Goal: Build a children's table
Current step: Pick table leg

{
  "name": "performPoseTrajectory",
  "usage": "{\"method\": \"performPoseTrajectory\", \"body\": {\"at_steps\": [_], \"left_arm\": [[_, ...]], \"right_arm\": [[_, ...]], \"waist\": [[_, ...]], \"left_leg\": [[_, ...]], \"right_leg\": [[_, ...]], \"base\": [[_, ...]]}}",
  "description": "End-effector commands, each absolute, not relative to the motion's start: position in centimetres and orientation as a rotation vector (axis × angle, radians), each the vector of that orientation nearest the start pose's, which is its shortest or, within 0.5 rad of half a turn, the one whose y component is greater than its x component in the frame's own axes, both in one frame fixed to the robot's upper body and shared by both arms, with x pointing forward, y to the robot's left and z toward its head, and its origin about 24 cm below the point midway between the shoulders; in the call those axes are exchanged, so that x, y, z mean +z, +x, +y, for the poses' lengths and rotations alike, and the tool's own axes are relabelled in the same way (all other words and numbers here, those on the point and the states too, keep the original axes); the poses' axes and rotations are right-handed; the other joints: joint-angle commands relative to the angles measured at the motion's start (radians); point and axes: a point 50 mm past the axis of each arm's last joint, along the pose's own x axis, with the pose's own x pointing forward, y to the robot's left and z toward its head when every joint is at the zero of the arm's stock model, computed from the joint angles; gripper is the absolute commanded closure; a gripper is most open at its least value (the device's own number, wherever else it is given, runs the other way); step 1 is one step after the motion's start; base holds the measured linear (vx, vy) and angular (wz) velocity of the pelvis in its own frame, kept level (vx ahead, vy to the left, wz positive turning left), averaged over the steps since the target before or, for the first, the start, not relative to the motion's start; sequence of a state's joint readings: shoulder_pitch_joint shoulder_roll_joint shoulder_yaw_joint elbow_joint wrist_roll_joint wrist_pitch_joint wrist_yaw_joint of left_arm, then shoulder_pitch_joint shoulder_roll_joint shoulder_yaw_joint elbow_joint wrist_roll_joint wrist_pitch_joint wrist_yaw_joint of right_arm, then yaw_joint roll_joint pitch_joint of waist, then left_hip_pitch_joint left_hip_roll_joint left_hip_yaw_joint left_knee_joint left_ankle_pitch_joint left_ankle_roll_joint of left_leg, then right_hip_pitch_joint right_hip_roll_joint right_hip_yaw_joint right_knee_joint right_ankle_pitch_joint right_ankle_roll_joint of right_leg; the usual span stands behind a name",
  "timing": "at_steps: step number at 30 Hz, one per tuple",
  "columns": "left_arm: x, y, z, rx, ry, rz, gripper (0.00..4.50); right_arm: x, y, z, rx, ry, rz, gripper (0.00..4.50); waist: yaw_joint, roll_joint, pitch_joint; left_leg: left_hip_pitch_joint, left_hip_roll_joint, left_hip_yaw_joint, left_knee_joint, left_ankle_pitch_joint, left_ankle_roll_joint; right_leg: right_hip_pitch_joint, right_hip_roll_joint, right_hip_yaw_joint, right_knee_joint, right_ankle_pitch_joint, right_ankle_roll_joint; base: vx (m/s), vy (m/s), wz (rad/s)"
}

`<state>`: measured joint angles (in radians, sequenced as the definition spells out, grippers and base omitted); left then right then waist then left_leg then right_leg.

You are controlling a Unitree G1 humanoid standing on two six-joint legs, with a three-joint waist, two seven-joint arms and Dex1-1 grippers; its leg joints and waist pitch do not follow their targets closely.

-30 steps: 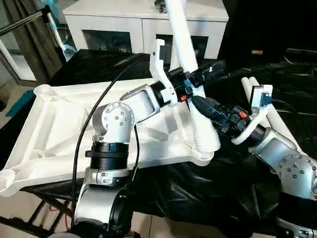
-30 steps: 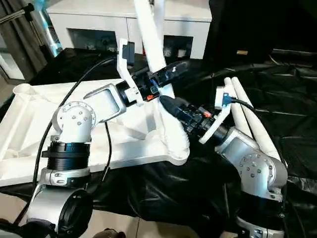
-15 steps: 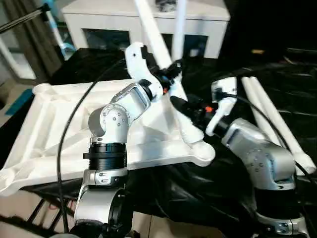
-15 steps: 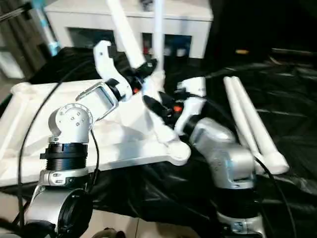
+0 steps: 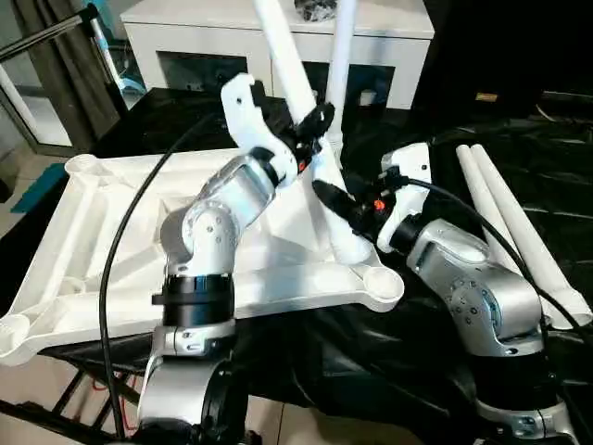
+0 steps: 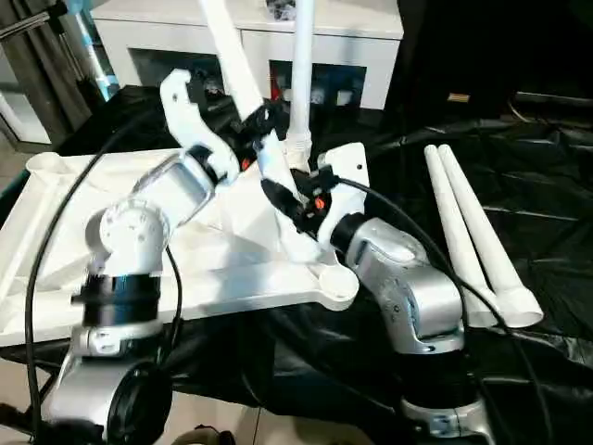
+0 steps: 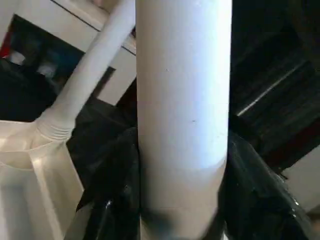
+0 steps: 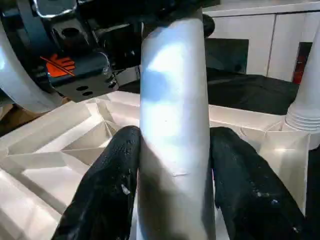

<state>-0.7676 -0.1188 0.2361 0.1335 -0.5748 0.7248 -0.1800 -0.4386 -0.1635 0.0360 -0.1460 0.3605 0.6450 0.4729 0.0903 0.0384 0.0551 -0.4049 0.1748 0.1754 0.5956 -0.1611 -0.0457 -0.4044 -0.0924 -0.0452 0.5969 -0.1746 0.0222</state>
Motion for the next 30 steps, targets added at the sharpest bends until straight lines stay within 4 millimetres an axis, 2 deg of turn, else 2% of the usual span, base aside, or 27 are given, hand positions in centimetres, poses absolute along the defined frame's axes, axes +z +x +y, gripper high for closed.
{"method": "performPoseTrajectory", "body": {"at_steps": [1,3,5,6,9,12,13,15,17,18,23,25,27,30], "left_arm": [[18.5,33.5,3.5,-0.866,-0.627,0.109,2.66],[18.5,33.4,3.8,-0.911,-0.613,0.105,2.68],[18.5,33.3,4.4,-1.013,-0.561,0.097,2.68],[18.6,33.3,4.4,-1.027,-0.556,0.095,2.68],[19.4,32.6,4.8,-1.185,-0.546,0.076,2.68],[19.8,32.4,5.0,-1.239,-0.56,0.056,2.68],[20.4,31.8,5.2,-1.334,-0.57,0.024,2.68],[20.7,31.4,5.3,-1.411,-0.579,0.001,2.68],[21.0,31.2,5.3,-1.46,-0.587,-0.015,2.68],[21.0,31.1,5.4,-1.477,-0.588,-0.02,2.68],[21.9,30.2,5.5,-1.596,-0.639,-0.075,2.68],[22.1,30.0,5.5,-1.615,-0.652,-0.082,2.68],[22.2,29.8,5.5,-1.632,-0.653,-0.087,2.68],[21.9,30.0,5.6,-1.627,-0.652,-0.082,2.68]], "right_arm": [[15.1,30.2,-10.2,0.826,0.179,0.05,1.98],[15.3,30.2,-10.8,0.858,0.216,0.062,1.72],[15.6,29.7,-12.1,0.992,0.26,0.092,1.6],[15.6,29.6,-12.2,1.011,0.261,0.099,1.52],[15.5,28.1,-12.9,1.219,0.283,0.157,1.26],[15.4,27.7,-13.0,1.28,0.282,0.186,1.19],[15.1,27.2,-13.1,1.333,0.266,0.223,1.19],[14.9,26.8,-13.2,1.376,0.269,0.25,1.19],[15.0,26.4,-13.3,1.418,0.277,0.266,1.19],[15.0,26.3,-13.3,1.432,0.279,0.271,1.19],[14.7,25.8,-13.7,1.496,0.276,0.313,1.19],[14.5,25.9,-13.8,1.493,0.273,0.323,1.54],[14.4,26.0,-13.8,1.493,0.273,0.33,1.57],[14.5,26.0,-13.6,1.501,0.279,0.332,1.86]], "waist": [[0.001,-0.01,-0.079],[0.004,-0.008,-0.081],[0.004,-0.011,-0.08],[0.005,-0.012,-0.081],[0.006,-0.016,-0.079],[0.006,-0.018,-0.078],[0.006,-0.023,-0.078],[0.007,-0.027,-0.076],[0.007,-0.024,-0.074],[0.007,-0.028,-0.072],[0.009,-0.028,-0.069],[0.009,-0.032,-0.069],[0.01,-0.031,-0.069],[0.009,-0.032,-0.07]], "left_leg": [[0.027,0.034,-0.009,-0.061,-0.139,0.044],[0.028,0.034,-0.009,-0.06,-0.133,0.052],[0.025,0.033,-0.01,-0.06,-0.131,0.061],[0.026,0.033,-0.009,-0.06,-0.134,0.064],[0.024,0.034,-0.008,-0.056,-0.124,0.075],[0.023,0.035,-0.007,-0.055,-0.124,0.079],[0.026,0.036,-0.005,-0.054,-0.139,0.074],[0.026,0.038,-0.006,-0.056,-0.147,0.071],[0.027,0.038,-0.006,-0.056,-0.169,0.064],[0.029,0.039,-0.006,-0.057,-0.188,0.056],[0.029,0.039,-0.007,-0.06,-0.226,0.03],[0.027,0.04,-0.007,-0.061,-0.222,0.028],[0.028,0.039,-0.008,-0.06,-0.225,0.029],[0.027,0.039,-0.008,-0.061,-0.216,0.028]], "right_leg": [[0.051,-0.039,0.028,-0.056,-0.094,-0.209],[0.049,-0.035,0.027,-0.053,-0.081,-0.22],[0.057,-0.036,0.026,-0.051,-0.067,-0.225],[0.057,-0.036,0.026,-0.051,-0.067,-0.226],[0.059,-0.04,0.026,-0.048,-0.066,-0.243],[0.058,-0.043,0.026,-0.048,-0.081,-0.258],[0.057,-0.043,0.026,-0.05,-0.115,-0.263],[0.055,-0.044,0.027,-0.051,-0.144,-0.258],[0.052,-0.044,0.028,-0.053,-0.179,-0.255],[0.051,-0.044,0.028,-0.055,-0.212,-0.25],[0.048,-0.047,0.029,-0.061,-0.289,-0.222],[0.047,-0.048,0.029,-0.062,-0.295,-0.217],[0.045,-0.046,0.029,-0.064,-0.314,-0.206],[0.045,-0.046,0.03,-0.065,-0.317,-0.195]], "base": [[0.0,0.0,0.0],[0.0,0.0,0.0],[0.0,0.0,0.0],[0.0,0.0,0.0],[0.0,0.0,0.0],[0.0,0.0,0.0],[0.0,0.0,0.0],[0.0,0.0,0.0],[0.0,0.0,0.0],[0.0,0.0,0.0],[0.0,0.0,0.0],[0.0,0.0,0.0],[0.0,0.0,0.0],[0.0,0.0,0.0]]}}
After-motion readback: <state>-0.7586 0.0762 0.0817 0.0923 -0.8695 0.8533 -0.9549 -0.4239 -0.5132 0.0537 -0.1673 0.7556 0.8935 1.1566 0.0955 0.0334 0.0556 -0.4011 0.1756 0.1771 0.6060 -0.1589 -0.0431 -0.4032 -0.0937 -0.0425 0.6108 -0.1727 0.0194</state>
